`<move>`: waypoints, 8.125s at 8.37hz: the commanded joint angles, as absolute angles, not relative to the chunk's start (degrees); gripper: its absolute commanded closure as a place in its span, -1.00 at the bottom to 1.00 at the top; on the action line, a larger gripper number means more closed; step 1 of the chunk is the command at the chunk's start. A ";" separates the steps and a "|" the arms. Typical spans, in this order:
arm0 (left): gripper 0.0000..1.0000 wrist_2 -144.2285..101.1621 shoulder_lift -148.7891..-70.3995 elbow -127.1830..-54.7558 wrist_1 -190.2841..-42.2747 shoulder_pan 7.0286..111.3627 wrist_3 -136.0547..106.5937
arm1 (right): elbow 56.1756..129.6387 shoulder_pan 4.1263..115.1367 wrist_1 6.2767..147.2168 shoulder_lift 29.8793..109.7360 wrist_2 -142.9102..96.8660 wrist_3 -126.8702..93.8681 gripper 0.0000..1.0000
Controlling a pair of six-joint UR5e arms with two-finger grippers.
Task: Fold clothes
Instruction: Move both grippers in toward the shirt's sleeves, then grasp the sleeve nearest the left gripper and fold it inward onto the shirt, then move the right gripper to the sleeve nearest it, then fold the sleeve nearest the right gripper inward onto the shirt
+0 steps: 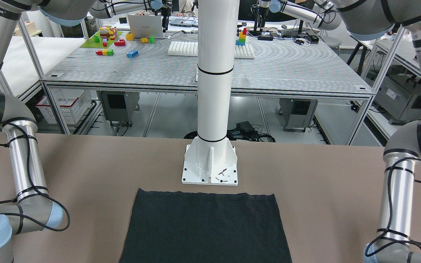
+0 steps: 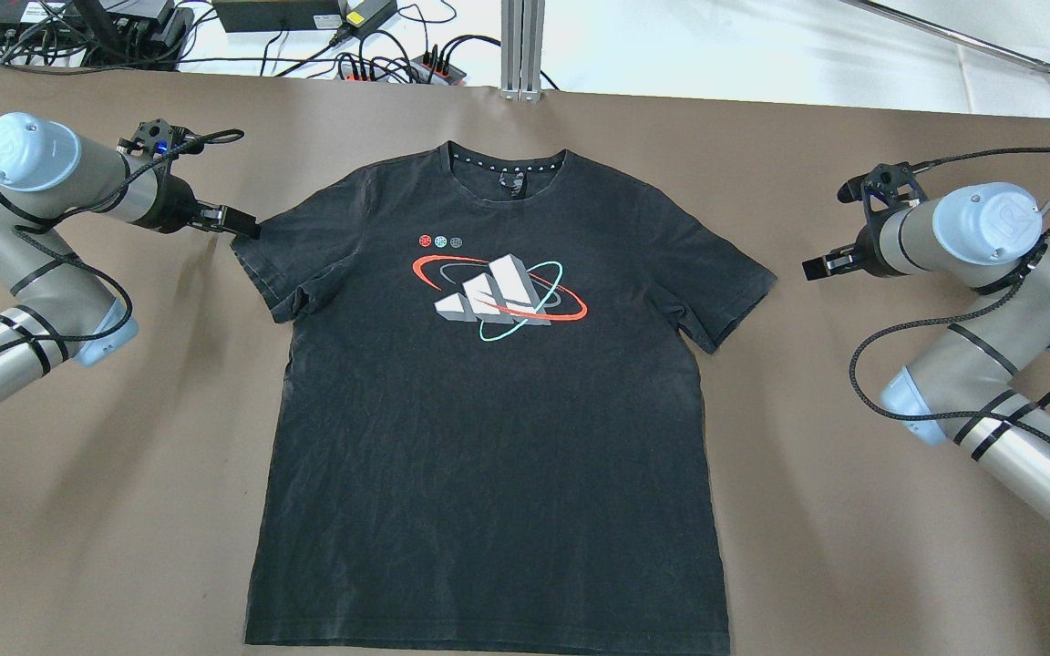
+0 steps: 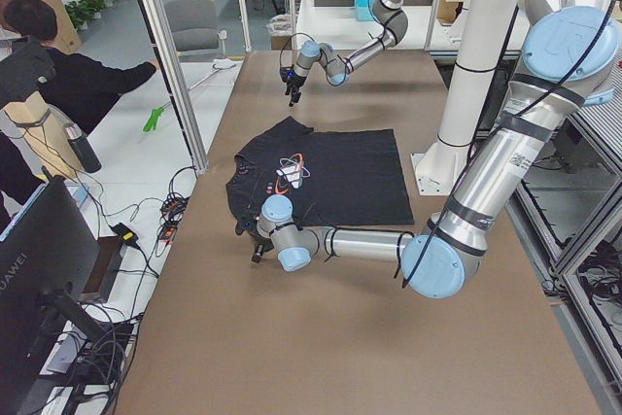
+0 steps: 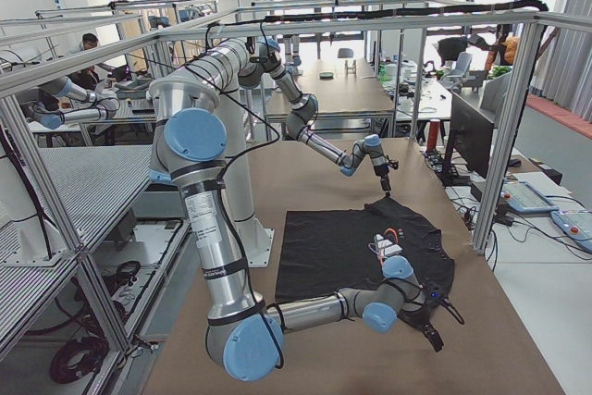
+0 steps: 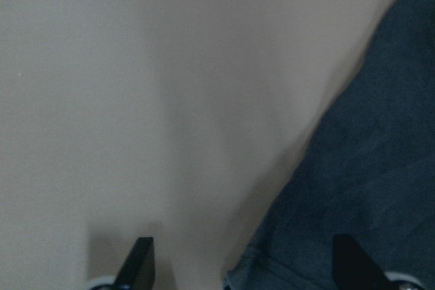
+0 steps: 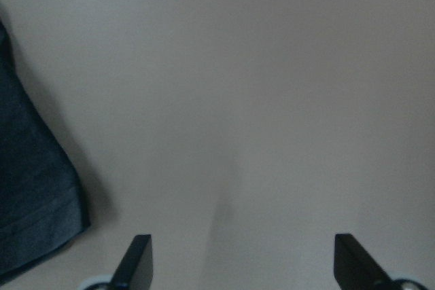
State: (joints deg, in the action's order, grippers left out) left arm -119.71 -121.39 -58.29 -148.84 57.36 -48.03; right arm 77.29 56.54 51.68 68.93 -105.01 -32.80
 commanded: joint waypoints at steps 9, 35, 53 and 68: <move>0.91 -119.53 -121.29 -58.27 -149.50 56.34 -48.43 | 77.26 55.63 51.68 68.91 -104.59 -32.78 -0.88; -0.89 -103.45 -138.34 -62.49 -140.36 44.12 -70.74 | 77.08 54.59 51.68 66.90 -104.50 -37.40 -0.88; -0.89 -103.36 -137.72 -61.96 -140.71 44.03 -69.87 | 75.32 49.48 42.98 65.13 -102.39 -53.79 1.00; -0.89 -107.93 -133.51 -62.31 -140.80 51.06 -63.02 | 71.28 37.53 62.84 40.52 -89.40 -73.21 -0.87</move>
